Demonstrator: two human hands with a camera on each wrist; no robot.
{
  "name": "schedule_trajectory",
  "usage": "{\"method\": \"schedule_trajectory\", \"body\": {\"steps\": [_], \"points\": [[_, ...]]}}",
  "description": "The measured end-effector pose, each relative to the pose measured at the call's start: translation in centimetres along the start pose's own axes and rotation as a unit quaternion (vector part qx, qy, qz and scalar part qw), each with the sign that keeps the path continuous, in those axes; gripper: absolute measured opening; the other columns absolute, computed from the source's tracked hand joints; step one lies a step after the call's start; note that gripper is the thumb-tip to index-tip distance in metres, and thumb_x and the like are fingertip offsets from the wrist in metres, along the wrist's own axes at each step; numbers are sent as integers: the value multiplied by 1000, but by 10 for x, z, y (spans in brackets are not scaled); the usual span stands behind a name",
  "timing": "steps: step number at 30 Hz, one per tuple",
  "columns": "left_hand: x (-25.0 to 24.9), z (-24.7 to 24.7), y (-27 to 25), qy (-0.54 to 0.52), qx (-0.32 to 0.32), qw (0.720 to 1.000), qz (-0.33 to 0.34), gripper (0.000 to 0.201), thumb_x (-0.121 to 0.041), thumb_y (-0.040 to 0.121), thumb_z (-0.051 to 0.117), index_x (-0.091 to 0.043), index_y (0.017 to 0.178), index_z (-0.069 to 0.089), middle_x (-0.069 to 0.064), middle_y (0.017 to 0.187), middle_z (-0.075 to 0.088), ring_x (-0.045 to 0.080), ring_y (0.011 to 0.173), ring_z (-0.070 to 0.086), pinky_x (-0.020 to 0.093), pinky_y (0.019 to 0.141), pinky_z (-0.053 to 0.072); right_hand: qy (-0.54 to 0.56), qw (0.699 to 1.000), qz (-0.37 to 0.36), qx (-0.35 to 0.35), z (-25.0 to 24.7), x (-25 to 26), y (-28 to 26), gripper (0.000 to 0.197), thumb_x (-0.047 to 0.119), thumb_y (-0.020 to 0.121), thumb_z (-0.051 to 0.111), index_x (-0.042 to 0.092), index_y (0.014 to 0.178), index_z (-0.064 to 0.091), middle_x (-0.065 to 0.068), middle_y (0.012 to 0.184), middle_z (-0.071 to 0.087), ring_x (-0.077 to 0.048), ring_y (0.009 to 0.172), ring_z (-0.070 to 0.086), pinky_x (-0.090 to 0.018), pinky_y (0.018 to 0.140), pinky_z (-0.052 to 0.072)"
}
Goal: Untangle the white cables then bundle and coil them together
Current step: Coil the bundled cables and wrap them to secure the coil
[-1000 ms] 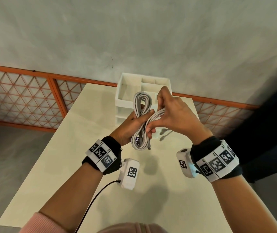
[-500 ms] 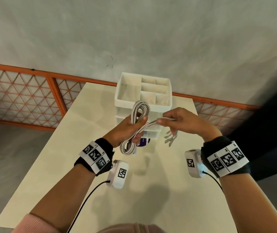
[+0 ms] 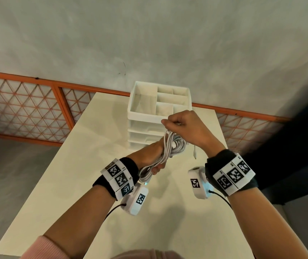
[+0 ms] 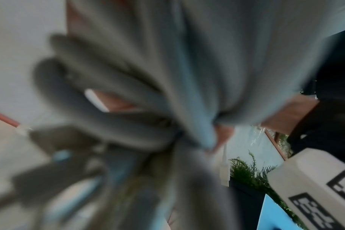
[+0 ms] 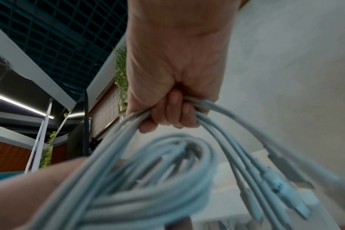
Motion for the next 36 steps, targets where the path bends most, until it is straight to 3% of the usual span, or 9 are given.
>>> {"method": "schedule_trajectory", "body": {"steps": [7, 10, 13, 16, 21, 26, 30, 33, 36], "points": [[4, 7, -5, -31, 86, 996, 0, 101, -81, 73, -11, -6, 91, 54, 4, 41, 41, 16, 33, 32, 23, 45, 34, 39, 996, 77, -34, 4, -29, 1, 26, 25, 85, 66, 12, 78, 45, 5, 42, 49, -4, 37, 38, -20, 48, 35], [5, 8, -10, 8, 77, 997, 2, 80, -82, 78, 23, -8, 90, 51, 2, 45, 40, 15, 35, 33, 24, 46, 35, 52, 994, 89, -24, 9, -35, 0, 29, 30, 84, 69, 12, 77, 47, -3, 49, 55, -6, 39, 44, -20, 51, 39], [5, 8, -11, 60, 59, 996, 20, 38, -46, 89, 56, -8, 86, 51, 2, 46, 39, 15, 35, 33, 24, 46, 36, 65, 994, 83, -9, 13, -36, -1, 38, 40, 80, 72, 10, 75, 48, -4, 46, 42, -11, 39, 31, -18, 43, 27], [7, 5, -9, 38, 54, 998, 17, 26, -30, 92, 49, -6, 83, 52, 3, 44, 39, 17, 35, 32, 26, 48, 37, 75, 994, 84, -8, 12, -37, -1, 43, 45, 81, 69, 5, 76, 51, -2, 46, 37, -10, 41, 28, -18, 44, 25], [5, -15, -6, -38, 39, 998, 24, 32, -31, 94, 49, -7, 72, 49, 2, 43, 37, 16, 33, 29, 26, 46, 30, 55, 992, 112, 6, 6, -55, -7, 42, 54, 86, 56, 14, 73, 53, 8, 46, 42, -14, 55, 39, -30, 63, 35], [10, -31, -6, -115, 41, 992, 33, 35, -38, 90, 51, -11, 69, 51, 2, 40, 35, 14, 29, 27, 21, 41, 30, 62, 989, 121, 55, 6, -74, -19, 30, 39, 96, 46, 15, 80, 54, 19, 54, 50, 2, 53, 43, -18, 61, 35], [2, -35, -3, -135, -9, 988, 70, 41, -43, 93, 50, -10, 69, 49, 4, 41, 35, 16, 31, 30, 23, 42, 34, 68, 990, 121, 26, 32, -65, -22, 32, 34, 101, 32, 13, 91, 54, 9, 67, 45, -8, 64, 47, -28, 64, 48], [-8, -39, -4, -107, -66, 985, 119, 46, -47, 93, 48, -15, 61, 53, 6, 44, 42, 19, 36, 37, 26, 48, 40, 83, 988, 128, -15, 53, -54, -24, 32, 32, 103, 28, 9, 100, 50, 1, 68, 52, -14, 59, 53, -16, 56, 46], [-17, -38, -9, -72, -85, 981, 162, 51, -44, 96, 45, -24, 51, 59, 5, 43, 47, 21, 40, 45, 28, 51, 46, 99, 983, 153, -8, 61, -51, -27, 36, 32, 103, 26, 6, 112, 50, -9, 87, 64, -18, 74, 61, -6, 56, 42]]}}
Point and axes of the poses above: each hand's wrist, its own y-axis towards the middle knuckle, its own z-axis out of the palm, x = y × z, the point moved 8 cm from there along y, towards the middle knuckle
